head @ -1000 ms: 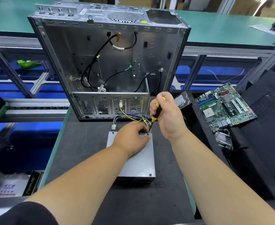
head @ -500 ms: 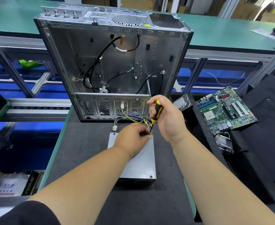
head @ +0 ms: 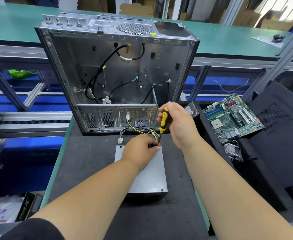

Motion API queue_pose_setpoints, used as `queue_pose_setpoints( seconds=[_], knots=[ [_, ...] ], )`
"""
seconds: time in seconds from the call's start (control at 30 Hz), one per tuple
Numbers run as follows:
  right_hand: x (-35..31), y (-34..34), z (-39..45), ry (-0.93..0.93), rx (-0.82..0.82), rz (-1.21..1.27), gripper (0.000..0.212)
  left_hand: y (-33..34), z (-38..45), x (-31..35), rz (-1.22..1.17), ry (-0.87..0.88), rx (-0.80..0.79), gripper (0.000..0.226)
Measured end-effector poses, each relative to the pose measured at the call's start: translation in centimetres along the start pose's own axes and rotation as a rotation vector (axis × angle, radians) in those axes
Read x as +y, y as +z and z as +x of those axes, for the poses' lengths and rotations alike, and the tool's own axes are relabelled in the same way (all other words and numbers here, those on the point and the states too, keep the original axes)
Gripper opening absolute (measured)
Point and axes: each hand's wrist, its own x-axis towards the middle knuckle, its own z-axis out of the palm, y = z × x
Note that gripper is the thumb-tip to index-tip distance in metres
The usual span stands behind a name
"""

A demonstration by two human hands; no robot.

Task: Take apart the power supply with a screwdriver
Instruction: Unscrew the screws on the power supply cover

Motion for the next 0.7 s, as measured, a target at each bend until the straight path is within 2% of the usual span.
queue_pose_setpoints(
  seconds=[0.1, 0.17, 0.23, 0.3, 0.37, 0.47, 0.7],
  knots=[
    [0.3, 0.5, 0.0, 0.014, 0.042, 0.07, 0.046, 0.0, 0.1, -0.1, -0.008, -0.002, -0.015, 0.012],
    [0.6, 1.1, -0.2, 0.008, 0.042, 0.128, 0.049, 0.1, 0.2, -0.3, 0.002, 0.003, -0.021, 0.012],
    [0.7, 1.6, -0.5, -0.001, 0.035, 0.126, 0.043, 0.1, 0.2, -0.4, -0.001, 0.005, -0.023, 0.011],
    [0.7, 2.0, -0.6, -0.018, 0.041, 0.026, 0.025, 0.1, 0.3, -0.5, -0.006, 0.008, -0.031, 0.012],
    [0.6, 2.2, -0.6, -0.038, 0.063, -0.065, 0.017, 0.1, 0.4, -0.6, 0.008, 0.018, -0.042, 0.013],
    [0.5, 2.2, -0.5, -0.046, 0.105, -0.058, 0.015, 0.0, 0.5, -0.6, 0.012, 0.017, -0.04, 0.015],
    [0.1, 0.7, -0.4, -0.023, 0.035, -0.012, 0.018, -0.1, 0.2, -0.1, -0.008, -0.038, -0.034, 0.012]
  ],
)
